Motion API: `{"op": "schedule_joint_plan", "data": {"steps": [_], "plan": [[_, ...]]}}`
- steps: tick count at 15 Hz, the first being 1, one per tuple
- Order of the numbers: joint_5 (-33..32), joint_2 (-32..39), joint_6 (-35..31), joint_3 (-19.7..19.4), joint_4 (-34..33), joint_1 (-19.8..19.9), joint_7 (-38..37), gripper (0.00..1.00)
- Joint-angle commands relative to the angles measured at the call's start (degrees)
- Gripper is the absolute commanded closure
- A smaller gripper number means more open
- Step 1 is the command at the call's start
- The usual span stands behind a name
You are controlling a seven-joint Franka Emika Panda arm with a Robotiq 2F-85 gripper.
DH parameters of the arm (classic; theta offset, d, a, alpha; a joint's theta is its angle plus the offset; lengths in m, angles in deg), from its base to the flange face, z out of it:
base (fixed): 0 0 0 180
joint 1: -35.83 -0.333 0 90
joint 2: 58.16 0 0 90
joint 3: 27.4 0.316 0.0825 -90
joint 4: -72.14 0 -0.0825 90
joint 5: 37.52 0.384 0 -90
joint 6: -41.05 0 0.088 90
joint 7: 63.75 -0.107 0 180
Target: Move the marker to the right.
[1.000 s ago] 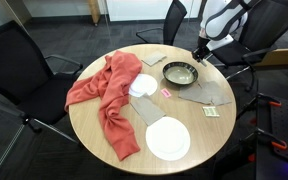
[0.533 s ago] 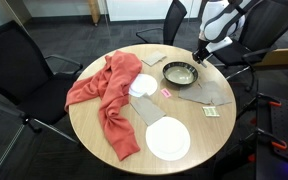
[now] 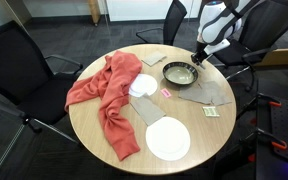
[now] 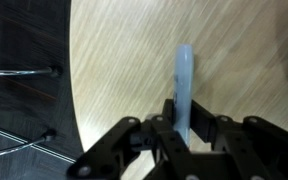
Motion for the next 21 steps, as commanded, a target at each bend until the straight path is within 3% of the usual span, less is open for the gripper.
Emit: {"op": "schedule_joint_plan", "data": {"steps": [1, 3, 8, 10, 21], "plan": [[1.1, 1.0, 1.5, 0.0, -2.0, -0.3, 0.5, 0.55], [1.0, 1.1, 1.6, -0.5, -2.2, -0.7, -0.1, 0.49], [1.1, -1.3, 1.0, -0.9, -1.7, -0.7, -0.4, 0.09], [1.1, -3.4, 0.5, -0.8, -0.8, -0.7, -0.2, 0.0], [-0.5, -21.7, 4.1, -1.4, 7.6, -5.5, -4.7, 0.0]]}}
